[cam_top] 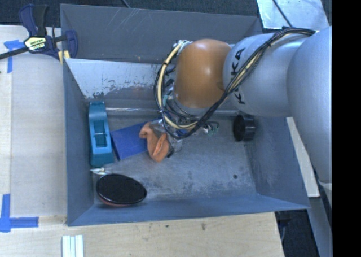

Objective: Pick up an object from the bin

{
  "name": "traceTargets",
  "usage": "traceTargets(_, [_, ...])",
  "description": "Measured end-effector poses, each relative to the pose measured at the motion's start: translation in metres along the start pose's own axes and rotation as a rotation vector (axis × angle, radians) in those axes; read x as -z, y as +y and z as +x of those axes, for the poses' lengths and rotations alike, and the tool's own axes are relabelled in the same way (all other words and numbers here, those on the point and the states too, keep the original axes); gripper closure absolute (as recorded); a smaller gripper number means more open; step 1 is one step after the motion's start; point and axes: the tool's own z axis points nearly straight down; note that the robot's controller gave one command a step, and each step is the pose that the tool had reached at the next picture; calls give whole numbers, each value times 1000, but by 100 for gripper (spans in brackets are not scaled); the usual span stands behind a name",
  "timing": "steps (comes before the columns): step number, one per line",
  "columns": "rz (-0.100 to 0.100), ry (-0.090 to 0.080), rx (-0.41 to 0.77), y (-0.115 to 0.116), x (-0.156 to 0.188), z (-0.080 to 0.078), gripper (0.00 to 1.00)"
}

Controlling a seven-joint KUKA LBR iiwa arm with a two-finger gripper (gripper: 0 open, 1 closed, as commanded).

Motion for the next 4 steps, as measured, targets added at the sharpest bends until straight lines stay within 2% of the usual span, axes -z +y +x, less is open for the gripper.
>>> traceTargets(1, [0,0,0,0,0,0,100])
traceTargets(2, [-1,-3,1,1,-1,-1,0])
traceTargets(3, [1,-7,1,1,0,-1,100])
traceTargets(4, [1,-7,1,1,0,-1,100])
